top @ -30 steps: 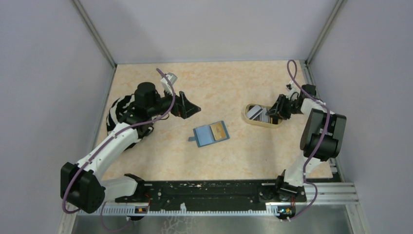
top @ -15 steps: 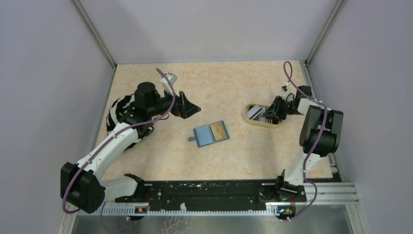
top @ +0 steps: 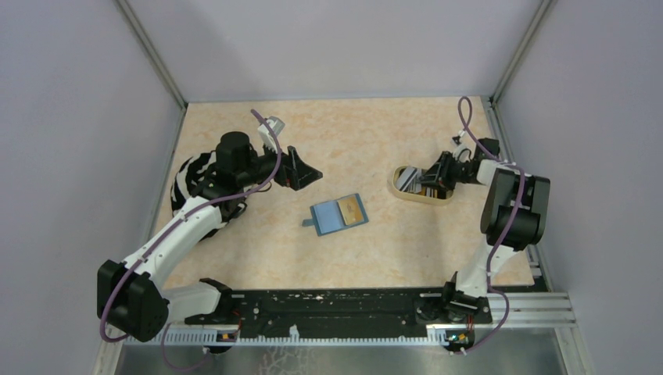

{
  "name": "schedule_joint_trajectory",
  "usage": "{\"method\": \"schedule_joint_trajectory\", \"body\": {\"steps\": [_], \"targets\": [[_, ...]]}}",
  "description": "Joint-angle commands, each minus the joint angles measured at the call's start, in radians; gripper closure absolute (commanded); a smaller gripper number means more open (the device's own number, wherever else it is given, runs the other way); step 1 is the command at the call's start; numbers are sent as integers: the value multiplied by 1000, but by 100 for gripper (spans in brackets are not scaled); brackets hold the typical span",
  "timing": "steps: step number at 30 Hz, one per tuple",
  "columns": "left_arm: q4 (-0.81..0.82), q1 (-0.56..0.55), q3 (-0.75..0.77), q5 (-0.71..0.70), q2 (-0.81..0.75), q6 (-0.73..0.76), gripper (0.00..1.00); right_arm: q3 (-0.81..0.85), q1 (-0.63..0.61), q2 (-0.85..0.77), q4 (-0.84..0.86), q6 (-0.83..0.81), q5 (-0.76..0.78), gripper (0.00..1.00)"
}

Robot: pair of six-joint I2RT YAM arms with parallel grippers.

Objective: Put the credit cards into the card holder
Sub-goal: Pick up the credit card from the storage box.

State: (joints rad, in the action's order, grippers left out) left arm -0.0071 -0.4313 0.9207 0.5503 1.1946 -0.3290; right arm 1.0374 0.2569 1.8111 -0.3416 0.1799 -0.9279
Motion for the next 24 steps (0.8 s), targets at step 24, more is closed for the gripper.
{"method": "schedule_joint_trajectory", "body": {"steps": [24], "targets": [[26, 3, -11, -4, -8, 5, 1, -19, -68, -2, 117, 31, -45, 52]]}}
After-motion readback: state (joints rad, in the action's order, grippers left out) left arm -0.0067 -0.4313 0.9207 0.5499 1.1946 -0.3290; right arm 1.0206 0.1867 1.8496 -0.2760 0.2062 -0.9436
